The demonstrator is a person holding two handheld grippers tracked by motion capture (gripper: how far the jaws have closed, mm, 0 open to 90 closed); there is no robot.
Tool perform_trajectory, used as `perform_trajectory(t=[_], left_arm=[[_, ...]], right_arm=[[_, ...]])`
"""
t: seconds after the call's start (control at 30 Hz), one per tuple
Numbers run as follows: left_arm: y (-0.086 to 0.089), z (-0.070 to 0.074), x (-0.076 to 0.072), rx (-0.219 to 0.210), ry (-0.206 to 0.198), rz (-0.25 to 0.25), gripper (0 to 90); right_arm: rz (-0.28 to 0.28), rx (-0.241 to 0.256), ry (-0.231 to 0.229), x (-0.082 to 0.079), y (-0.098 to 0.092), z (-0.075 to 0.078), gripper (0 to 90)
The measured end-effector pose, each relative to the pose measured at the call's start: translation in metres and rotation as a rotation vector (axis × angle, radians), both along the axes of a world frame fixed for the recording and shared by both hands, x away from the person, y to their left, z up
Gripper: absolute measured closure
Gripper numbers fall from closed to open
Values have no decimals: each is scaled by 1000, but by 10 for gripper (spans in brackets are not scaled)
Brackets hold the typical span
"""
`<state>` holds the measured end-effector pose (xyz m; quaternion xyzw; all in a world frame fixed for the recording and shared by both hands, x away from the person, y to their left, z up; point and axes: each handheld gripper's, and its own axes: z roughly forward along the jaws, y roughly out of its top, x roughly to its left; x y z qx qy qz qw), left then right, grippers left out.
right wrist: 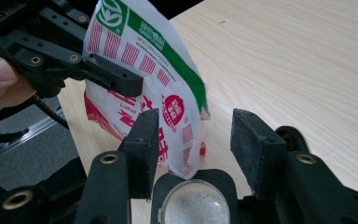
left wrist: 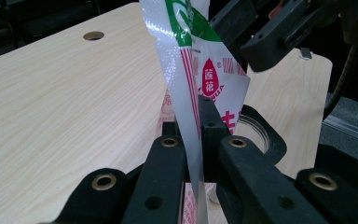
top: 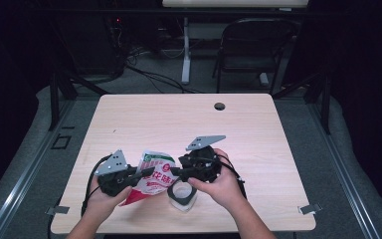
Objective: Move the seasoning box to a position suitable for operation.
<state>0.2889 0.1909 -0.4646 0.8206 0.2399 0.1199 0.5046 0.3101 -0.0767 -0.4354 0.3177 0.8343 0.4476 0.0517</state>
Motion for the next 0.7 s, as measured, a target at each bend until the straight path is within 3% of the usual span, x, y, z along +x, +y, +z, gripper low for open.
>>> perform_trajectory(t=[0.3,0.7], left_arm=[[1,0,0,1,7,-17,900],[1,0,0,-6,14,-19,900]], right_arm=[[42,-10,47,9,17,-8,519],[96,-73,101,13,32,-16,576]])
